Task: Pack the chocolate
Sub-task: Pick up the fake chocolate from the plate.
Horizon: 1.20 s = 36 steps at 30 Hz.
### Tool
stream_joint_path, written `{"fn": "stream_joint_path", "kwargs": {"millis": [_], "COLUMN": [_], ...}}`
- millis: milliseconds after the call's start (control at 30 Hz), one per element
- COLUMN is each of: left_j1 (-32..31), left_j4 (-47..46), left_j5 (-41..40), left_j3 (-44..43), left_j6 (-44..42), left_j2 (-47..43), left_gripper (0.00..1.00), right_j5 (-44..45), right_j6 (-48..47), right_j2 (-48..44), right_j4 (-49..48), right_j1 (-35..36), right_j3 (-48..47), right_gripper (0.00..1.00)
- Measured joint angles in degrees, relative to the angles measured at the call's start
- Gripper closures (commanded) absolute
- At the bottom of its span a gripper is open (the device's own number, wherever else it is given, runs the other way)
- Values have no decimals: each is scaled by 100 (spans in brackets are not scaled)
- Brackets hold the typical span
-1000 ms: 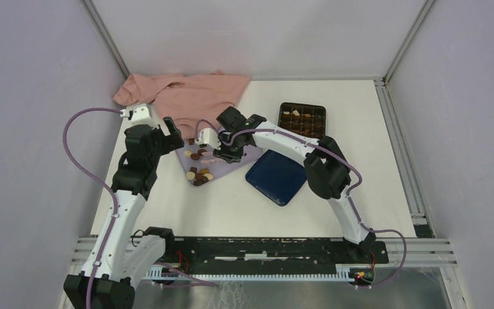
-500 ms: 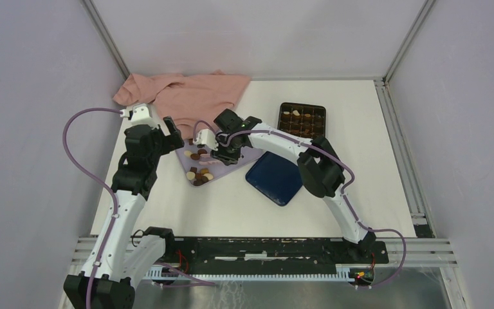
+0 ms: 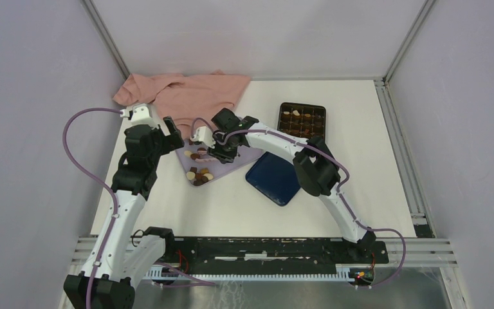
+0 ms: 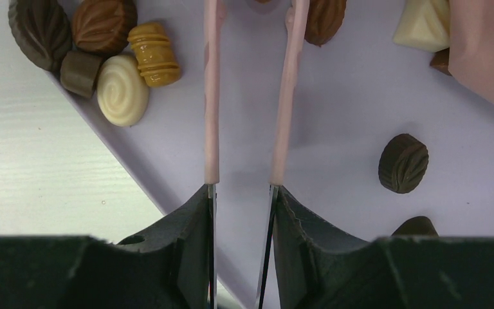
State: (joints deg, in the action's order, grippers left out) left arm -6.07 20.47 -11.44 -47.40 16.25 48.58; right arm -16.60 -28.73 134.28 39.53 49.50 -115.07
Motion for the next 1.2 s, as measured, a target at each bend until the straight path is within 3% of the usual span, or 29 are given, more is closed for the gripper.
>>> {"fn": "stream_joint_path", "kwargs": {"millis": [600, 700, 900, 1200], "left_j1": [0, 0, 0, 0], "left_j4": [0, 0, 0, 0], "left_j5": [-2, -2, 0, -2], "left_j3": [0, 0, 0, 0], "left_j6": [0, -2, 0, -2], "left_j2": [0, 0, 0, 0], "left_gripper": [0, 0, 0, 0], "right_j5": [46, 81, 170, 195], "right_j6": [175, 170, 125, 101], "right_j2": [404, 466, 463, -199], "right_j4": [-208, -210, -247, -293], "right_j1": [72, 120, 151, 105], "right_j3": [-498, -507, -494, 142], "right_gripper": [61, 67, 88, 94]}}
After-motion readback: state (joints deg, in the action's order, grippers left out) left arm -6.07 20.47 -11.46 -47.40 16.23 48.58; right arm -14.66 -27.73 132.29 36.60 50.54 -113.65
